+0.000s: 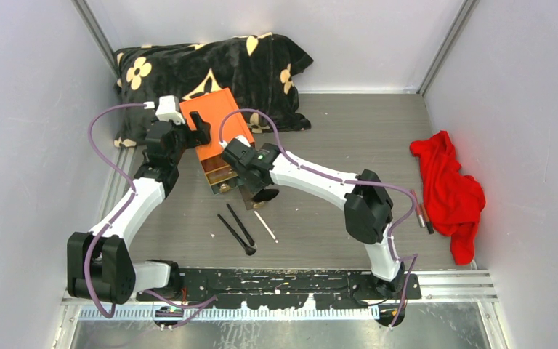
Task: Organize the makeup
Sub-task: Place the makeup brush in the drawer.
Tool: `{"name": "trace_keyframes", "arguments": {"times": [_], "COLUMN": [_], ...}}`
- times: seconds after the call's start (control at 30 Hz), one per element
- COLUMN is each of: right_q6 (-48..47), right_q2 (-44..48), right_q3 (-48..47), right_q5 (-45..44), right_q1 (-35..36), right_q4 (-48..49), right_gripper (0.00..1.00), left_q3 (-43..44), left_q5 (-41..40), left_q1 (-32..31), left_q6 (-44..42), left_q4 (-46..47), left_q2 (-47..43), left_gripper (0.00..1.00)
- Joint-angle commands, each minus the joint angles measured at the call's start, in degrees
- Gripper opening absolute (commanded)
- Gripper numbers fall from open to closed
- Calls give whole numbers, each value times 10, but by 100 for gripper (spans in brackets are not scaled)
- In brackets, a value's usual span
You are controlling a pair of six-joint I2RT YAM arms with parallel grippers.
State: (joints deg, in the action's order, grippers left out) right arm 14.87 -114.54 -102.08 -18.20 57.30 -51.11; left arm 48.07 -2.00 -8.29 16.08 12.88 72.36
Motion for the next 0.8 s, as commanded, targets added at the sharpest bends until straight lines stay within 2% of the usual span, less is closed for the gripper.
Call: {"name": "trace_keyframes", "arguments": {"times": [0.0, 0.23, 0.27, 0.3, 0.33, 0.5, 0.57, 0.77], "right_q6": [-15, -14, -15, -14, -14, -14, -14, -2], "right_q2": [-6, -8, -8, -7, -6, 9, 14, 59], "right_q3": [-35, -15, -9, -5, 1, 26, 29, 50], "right_q5": [-22, -34, -37, -44, -45, -43, -39, -37], "right_q1": [0, 0, 0, 0, 0, -1, 0, -1], "right_q4": [21, 44, 48, 52, 56, 79, 81, 78], "right_gripper": [5, 6, 11, 25, 34, 55, 59, 60], "left_q3": [-16, -17, -17, -18, -18, -18, -18, -14], "left_q5": [-12, -12, -12, -12, -12, -11, -10, -12], "left_q1": [-1, 0, 0, -1, -1, -1, -1, -1], "left_q6": [-37, -38, -38, -38, -38, -38, -38, -38], "left_q4": [-119, -119, -120, -120, -120, -122, -122, -122], "left_q2": [10, 11, 10, 10, 9, 8, 8, 9], "left_gripper": [86, 86, 86, 86, 86, 86, 86, 86]}}
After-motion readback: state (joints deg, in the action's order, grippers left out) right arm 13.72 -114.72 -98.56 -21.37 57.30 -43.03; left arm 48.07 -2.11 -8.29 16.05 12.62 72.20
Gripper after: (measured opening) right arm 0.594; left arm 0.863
